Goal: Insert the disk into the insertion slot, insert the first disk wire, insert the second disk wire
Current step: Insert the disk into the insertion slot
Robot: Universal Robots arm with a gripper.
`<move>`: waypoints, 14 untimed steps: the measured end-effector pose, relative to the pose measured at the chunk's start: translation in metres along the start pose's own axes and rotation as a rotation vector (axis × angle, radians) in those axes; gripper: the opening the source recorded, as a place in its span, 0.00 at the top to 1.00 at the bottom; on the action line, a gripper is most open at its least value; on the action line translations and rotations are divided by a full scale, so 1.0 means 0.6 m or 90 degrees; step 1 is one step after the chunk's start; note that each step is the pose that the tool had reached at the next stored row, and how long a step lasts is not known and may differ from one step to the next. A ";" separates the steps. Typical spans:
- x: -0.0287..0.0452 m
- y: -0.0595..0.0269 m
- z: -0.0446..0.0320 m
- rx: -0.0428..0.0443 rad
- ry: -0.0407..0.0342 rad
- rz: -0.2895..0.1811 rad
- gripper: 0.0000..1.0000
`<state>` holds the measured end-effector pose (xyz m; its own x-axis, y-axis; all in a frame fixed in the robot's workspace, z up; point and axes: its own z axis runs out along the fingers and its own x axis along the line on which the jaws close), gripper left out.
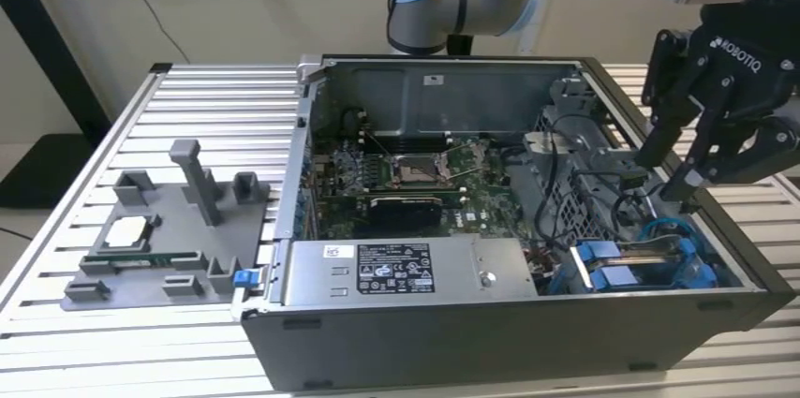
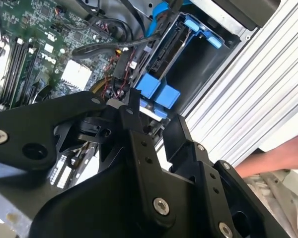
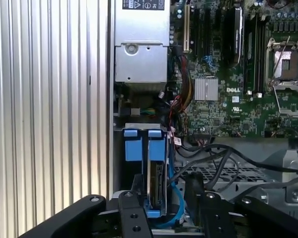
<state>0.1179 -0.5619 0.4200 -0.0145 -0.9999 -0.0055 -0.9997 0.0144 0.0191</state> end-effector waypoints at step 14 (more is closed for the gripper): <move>-0.026 0.017 0.022 0.0353 -0.0041 0.000 0.00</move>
<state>0.1079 -0.5461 0.4073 -0.0140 -0.9998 -0.0120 -0.9992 0.0144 -0.0363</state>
